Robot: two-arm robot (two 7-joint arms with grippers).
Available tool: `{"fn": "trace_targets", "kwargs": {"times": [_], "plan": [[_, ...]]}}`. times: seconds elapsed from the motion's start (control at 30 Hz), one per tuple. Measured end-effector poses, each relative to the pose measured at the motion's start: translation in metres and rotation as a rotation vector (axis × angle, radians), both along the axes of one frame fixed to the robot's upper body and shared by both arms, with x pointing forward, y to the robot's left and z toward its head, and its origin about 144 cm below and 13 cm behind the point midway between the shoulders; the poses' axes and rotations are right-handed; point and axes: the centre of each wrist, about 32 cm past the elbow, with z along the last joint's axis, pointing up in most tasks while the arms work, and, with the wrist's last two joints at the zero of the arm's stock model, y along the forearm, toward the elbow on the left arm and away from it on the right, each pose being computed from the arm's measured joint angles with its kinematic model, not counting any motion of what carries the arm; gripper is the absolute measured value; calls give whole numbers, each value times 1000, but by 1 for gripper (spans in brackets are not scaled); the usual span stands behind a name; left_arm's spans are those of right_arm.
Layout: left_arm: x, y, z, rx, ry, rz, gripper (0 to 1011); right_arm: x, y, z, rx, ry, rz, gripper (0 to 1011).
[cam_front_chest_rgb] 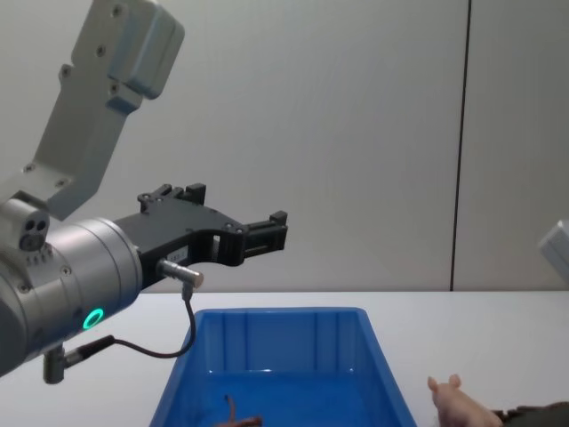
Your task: Pick up the two dolls from the table and place them into the box.
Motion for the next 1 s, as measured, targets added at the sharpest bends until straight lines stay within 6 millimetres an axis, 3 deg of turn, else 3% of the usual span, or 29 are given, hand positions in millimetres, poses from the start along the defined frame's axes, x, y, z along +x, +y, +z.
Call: {"fn": "trace_targets", "kwargs": {"times": [0.33,0.67,1.0], "plan": [[0,0,0,0,0,0,1001,1,3,-1,3,-27,-11,379],[0,0,0,0,0,0,1001,-1,8,9,-8,-104,-34,371],[0,0,0,0,0,0,1001,0,17,36,6,-227,-12,369]]}}
